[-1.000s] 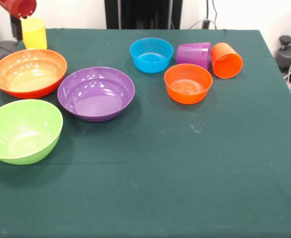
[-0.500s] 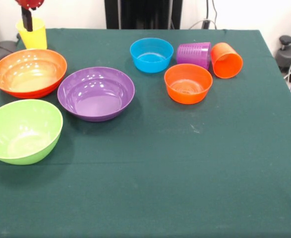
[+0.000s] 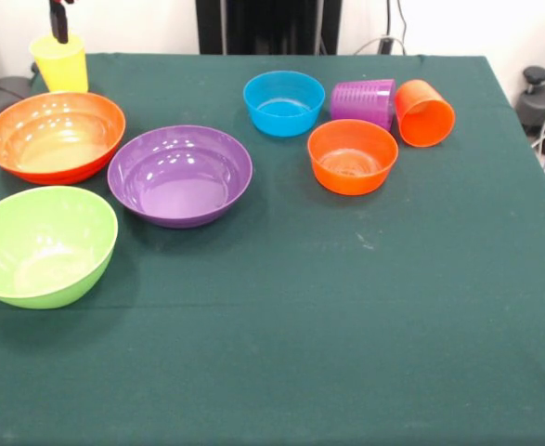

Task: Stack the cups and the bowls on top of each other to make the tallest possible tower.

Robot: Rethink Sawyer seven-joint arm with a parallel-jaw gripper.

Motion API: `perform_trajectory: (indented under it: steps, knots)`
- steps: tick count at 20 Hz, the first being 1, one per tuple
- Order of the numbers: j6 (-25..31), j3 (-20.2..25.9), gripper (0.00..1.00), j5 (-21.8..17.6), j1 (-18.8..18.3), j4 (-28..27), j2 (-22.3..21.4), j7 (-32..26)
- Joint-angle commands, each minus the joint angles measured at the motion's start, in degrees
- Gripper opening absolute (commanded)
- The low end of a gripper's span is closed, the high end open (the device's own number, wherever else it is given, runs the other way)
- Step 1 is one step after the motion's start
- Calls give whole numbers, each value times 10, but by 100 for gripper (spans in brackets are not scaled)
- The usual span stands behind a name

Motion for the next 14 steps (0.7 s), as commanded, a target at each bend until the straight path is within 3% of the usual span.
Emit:
perform_trajectory:
  steps: [1,14]
  knots:
    - [67,131,0,6,-13,77,-30,-210]
    - [102,158,0,-19,-29,118,-47,-198]
